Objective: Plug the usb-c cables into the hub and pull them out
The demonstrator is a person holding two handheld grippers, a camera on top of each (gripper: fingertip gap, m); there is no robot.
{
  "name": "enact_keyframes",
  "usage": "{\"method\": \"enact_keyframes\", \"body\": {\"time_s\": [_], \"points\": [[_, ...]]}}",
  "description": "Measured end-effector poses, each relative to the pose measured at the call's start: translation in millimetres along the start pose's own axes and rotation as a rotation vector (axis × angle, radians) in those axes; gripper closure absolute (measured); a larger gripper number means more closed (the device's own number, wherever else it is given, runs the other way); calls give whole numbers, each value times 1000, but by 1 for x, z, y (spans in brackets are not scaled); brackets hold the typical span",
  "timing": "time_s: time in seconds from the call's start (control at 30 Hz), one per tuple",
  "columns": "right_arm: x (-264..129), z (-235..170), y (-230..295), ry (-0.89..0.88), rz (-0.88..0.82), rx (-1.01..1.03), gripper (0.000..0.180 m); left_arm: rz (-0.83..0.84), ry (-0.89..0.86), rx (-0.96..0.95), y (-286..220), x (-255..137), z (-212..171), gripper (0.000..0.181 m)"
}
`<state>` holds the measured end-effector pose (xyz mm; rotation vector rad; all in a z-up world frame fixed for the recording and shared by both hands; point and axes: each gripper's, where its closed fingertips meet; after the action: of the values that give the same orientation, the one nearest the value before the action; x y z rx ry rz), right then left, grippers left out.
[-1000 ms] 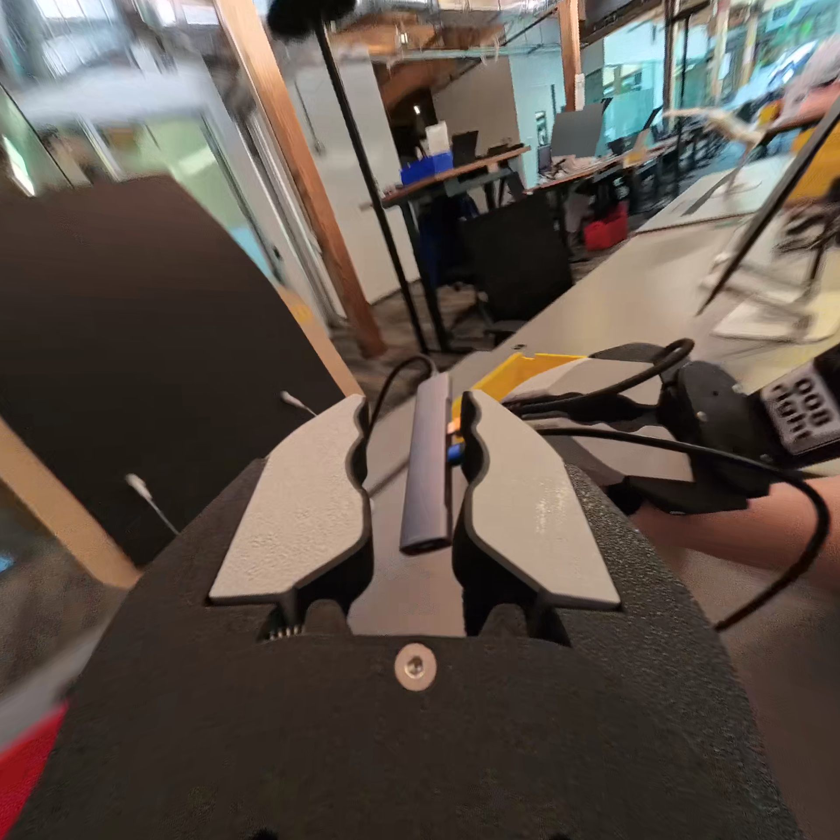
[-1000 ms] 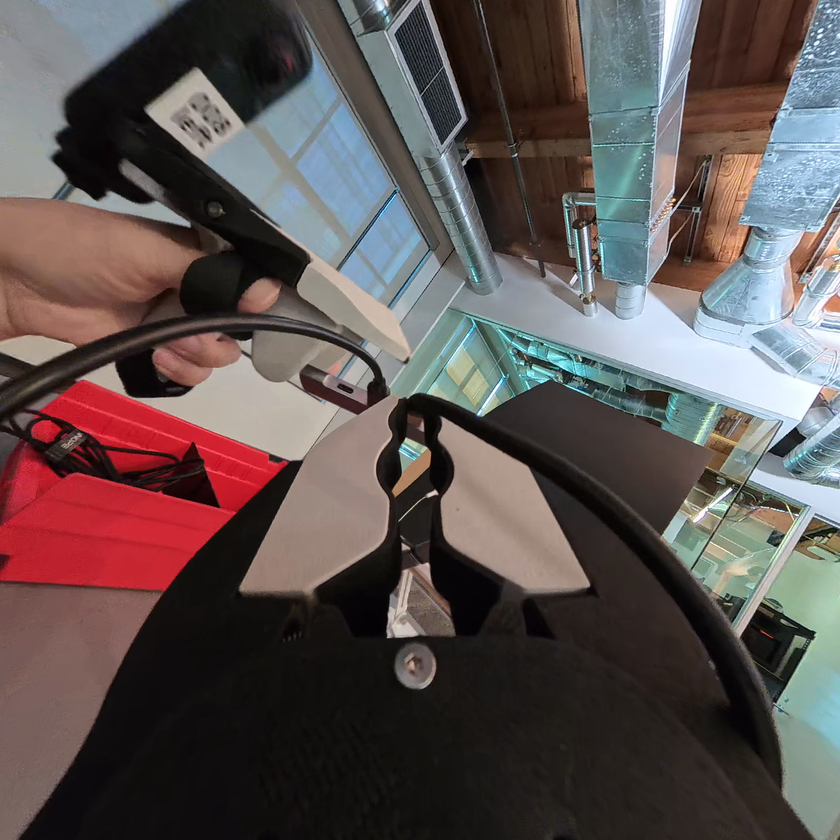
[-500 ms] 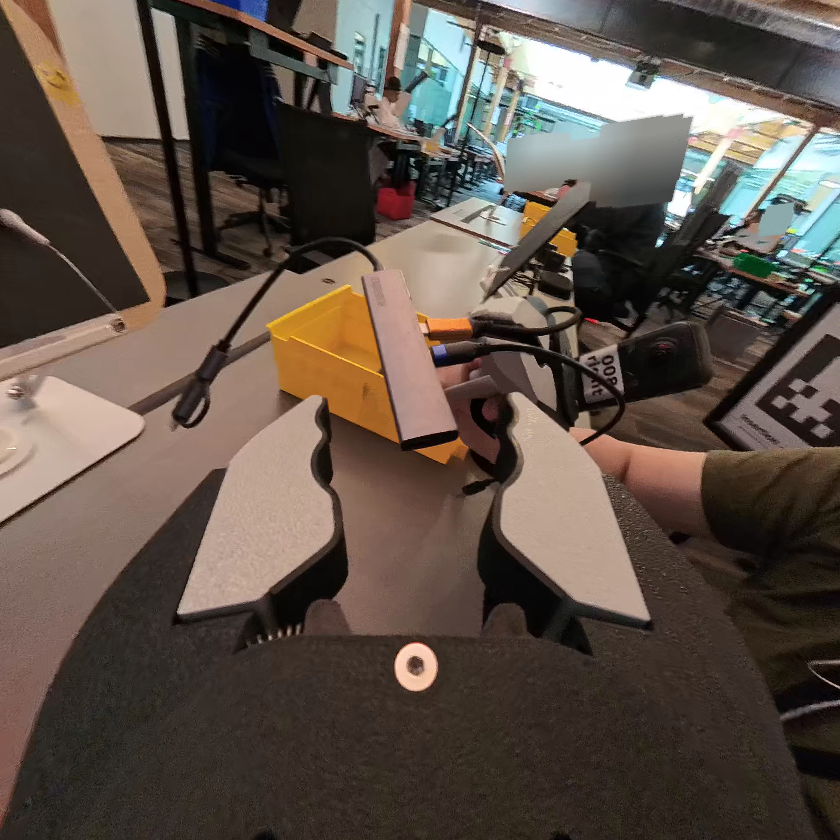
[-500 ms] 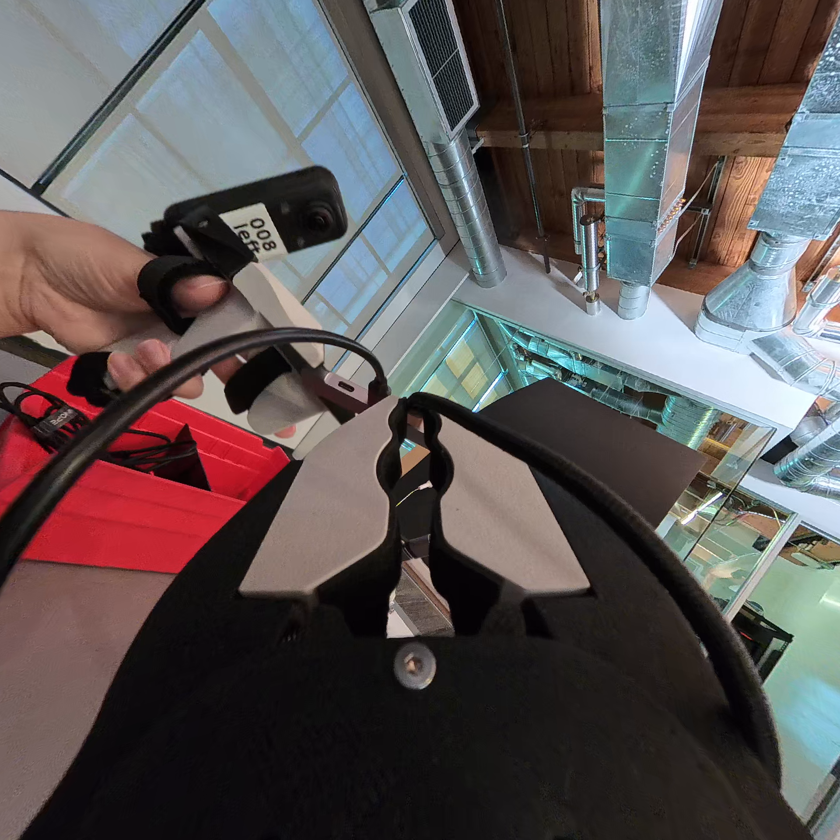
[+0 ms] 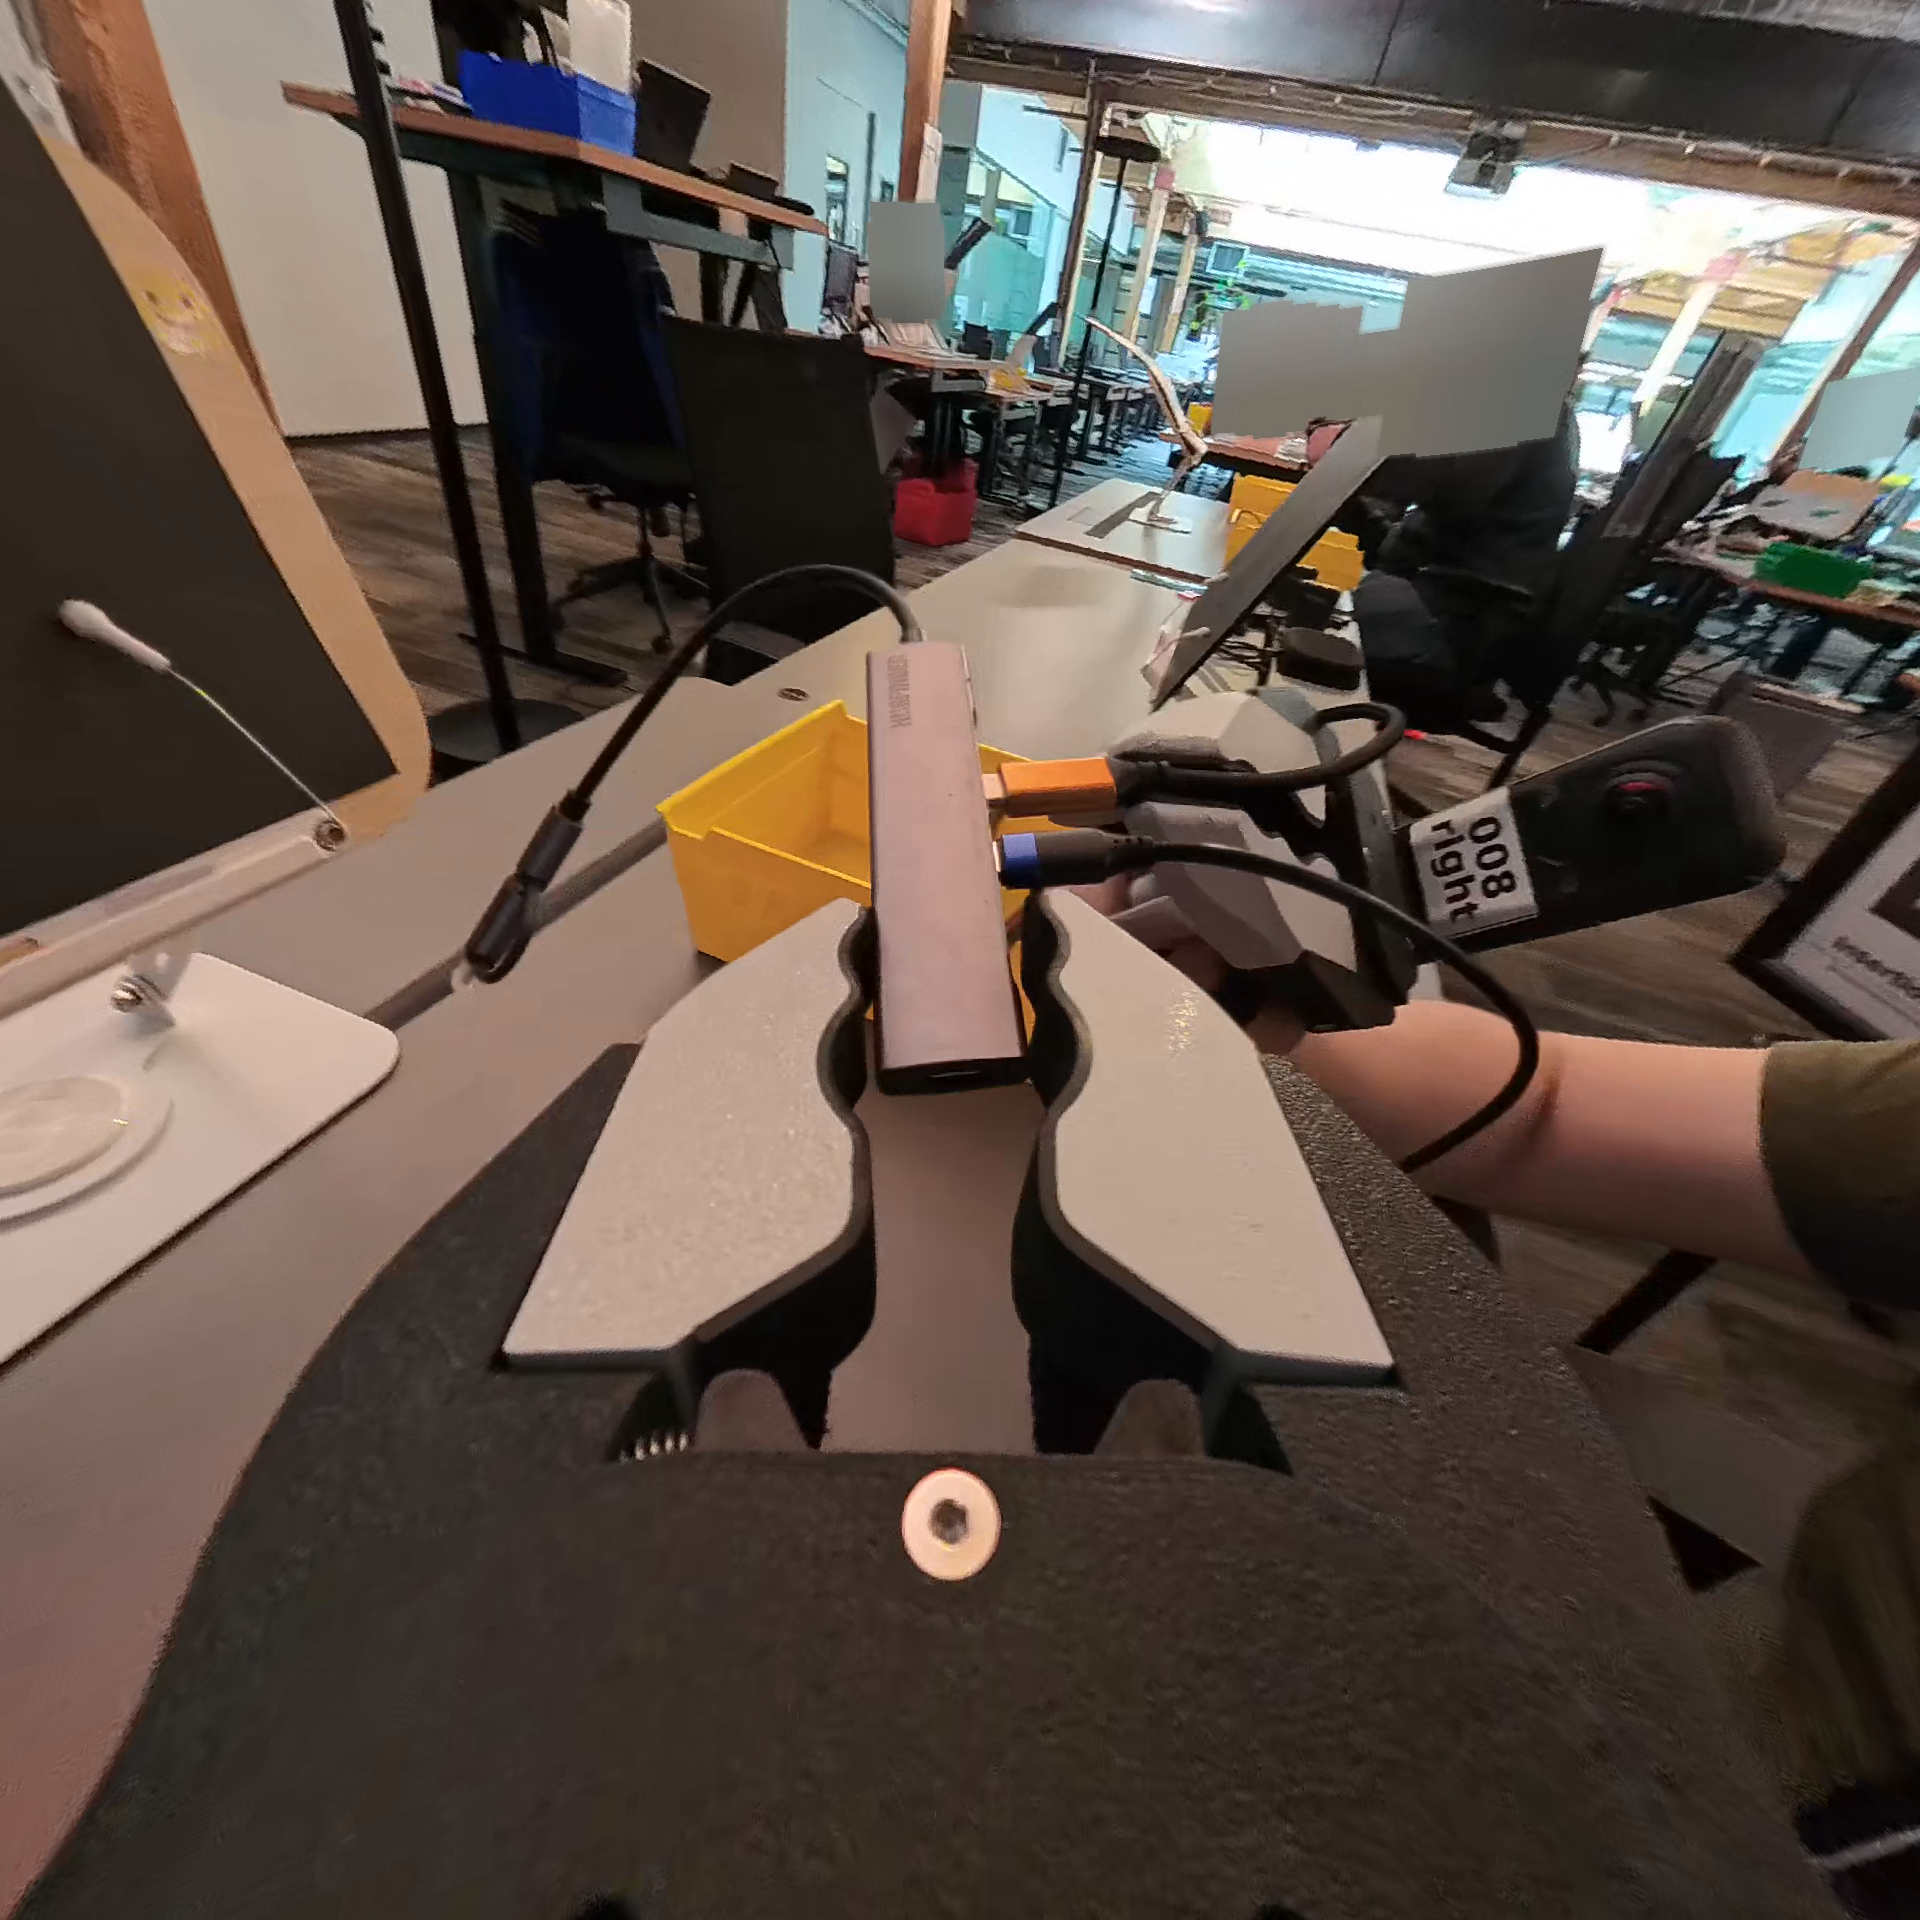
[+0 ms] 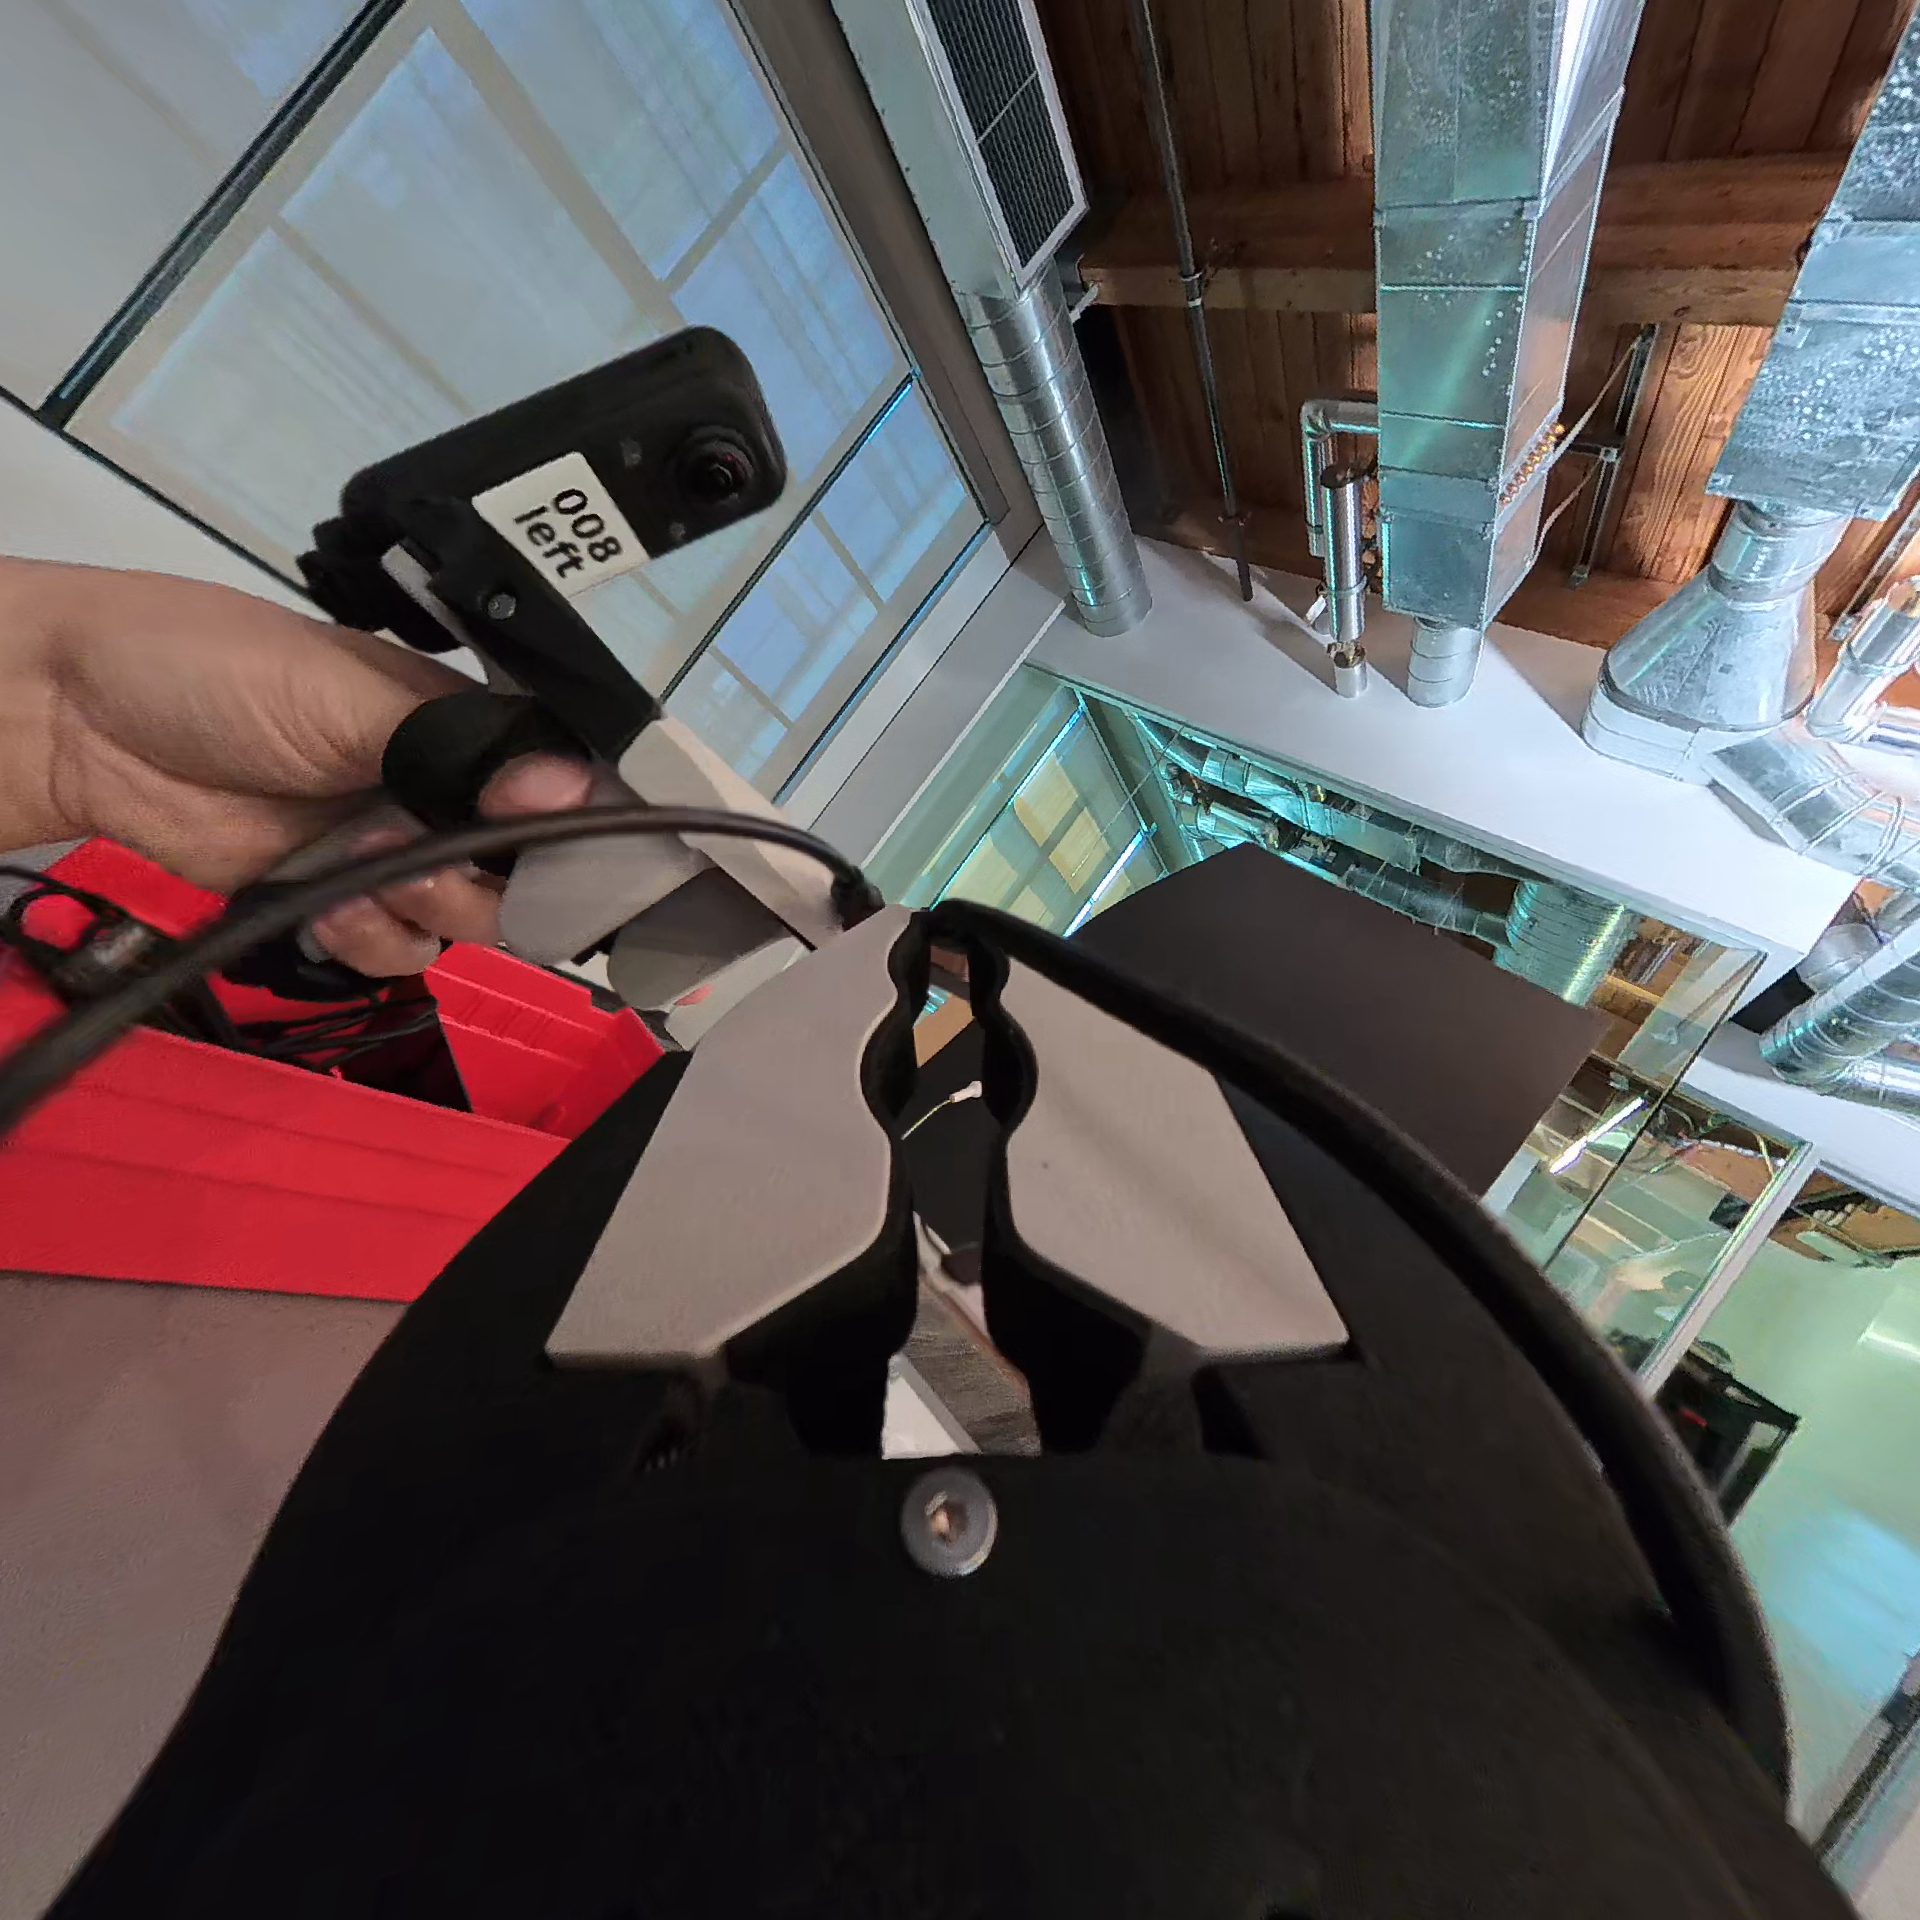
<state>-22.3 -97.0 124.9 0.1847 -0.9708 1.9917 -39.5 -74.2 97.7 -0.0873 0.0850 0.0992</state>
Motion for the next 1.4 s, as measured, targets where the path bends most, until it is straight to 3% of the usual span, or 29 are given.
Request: {"method": "enact_keyframes", "body": {"time_s": [0.23, 0.63, 1.0, 1.4], "points": [[2, 0, -12, 37, -51, 142, 172, 221, -23, 243, 4, 4, 13, 155], [1, 13, -19, 9, -48, 300, 172, 423, -96, 554, -9, -1, 37, 155], [0, 23, -15, -20, -22, 269, 171, 449, -74, 717, -17, -5, 36, 154], [3, 13, -13, 7, 15, 321, 171, 457, -135, 703, -20, -8, 42, 154]]}}
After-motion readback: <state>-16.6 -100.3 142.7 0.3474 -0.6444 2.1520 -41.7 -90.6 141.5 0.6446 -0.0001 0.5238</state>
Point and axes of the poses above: each gripper's, where its closed fingertips meet, x out along the fingers, z out of its top, y = z × x across the jaws, and after that the axes turned 3 degrees about x, right-handed
